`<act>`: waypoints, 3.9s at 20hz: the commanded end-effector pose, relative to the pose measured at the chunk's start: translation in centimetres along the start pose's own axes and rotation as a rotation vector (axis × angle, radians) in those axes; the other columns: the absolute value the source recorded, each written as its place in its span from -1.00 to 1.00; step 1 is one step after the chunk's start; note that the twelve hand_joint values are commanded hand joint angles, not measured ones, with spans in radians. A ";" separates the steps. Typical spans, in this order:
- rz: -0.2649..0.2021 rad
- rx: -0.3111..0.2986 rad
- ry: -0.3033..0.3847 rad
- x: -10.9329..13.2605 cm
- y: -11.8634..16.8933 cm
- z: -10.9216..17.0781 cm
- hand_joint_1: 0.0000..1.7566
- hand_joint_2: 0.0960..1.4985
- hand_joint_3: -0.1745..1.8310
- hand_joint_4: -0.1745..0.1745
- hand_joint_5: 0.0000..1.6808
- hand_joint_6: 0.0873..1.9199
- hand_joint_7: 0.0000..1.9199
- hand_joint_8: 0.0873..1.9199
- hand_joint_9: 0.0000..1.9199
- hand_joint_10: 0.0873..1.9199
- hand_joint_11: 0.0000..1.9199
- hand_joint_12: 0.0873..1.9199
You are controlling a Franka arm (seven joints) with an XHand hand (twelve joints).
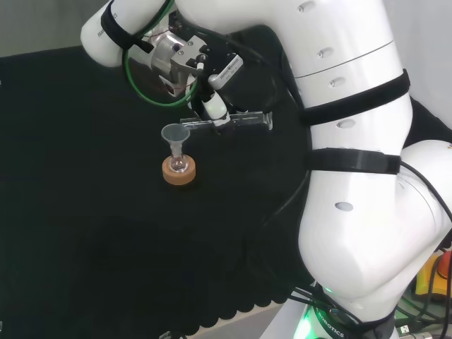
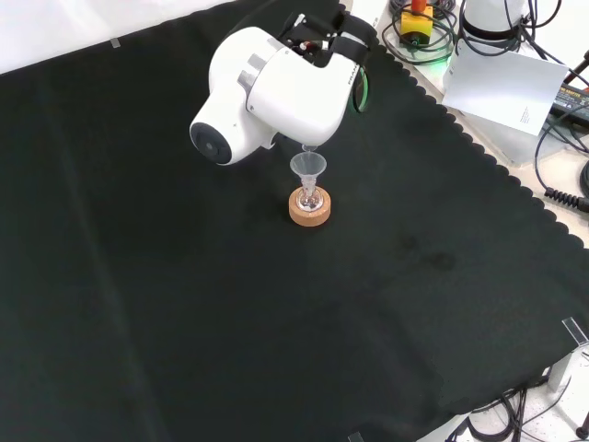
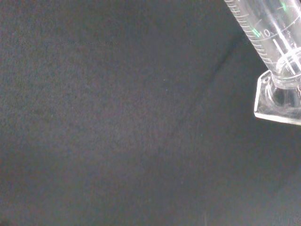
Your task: Pour the water from the graduated cylinder into the round-bottom flask.
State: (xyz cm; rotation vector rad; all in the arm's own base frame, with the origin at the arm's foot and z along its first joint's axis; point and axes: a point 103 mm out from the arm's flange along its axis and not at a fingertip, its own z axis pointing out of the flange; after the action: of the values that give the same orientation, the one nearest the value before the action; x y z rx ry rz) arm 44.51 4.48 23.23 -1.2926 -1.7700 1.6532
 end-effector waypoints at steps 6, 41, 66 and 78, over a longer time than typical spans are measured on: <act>0.003 0.008 -0.004 0.2 -0.2 -0.2 0.42 0.49 -0.83 -1.00 0.09 0.09 -0.01 0.08 0.49 -1.00 0.26 -0.24; -0.034 -0.157 0.038 -0.2 -1.8 -0.9 0.42 0.48 -0.83 -1.00 0.10 0.08 0.00 0.07 0.50 -1.00 0.26 -0.25; -0.236 -0.443 0.198 -2.7 -0.9 1.3 0.42 0.48 -0.83 -1.00 0.10 0.08 0.00 0.07 0.50 -1.00 0.26 -0.26; -0.320 -0.539 0.245 -2.4 -0.4 1.8 0.42 0.49 -0.83 -1.00 0.10 0.09 -0.01 0.08 0.49 -1.00 0.25 -0.26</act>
State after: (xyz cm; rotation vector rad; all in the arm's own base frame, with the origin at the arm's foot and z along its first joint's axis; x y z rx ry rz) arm 44.26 1.51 24.02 -1.2700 -2.1782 0.8854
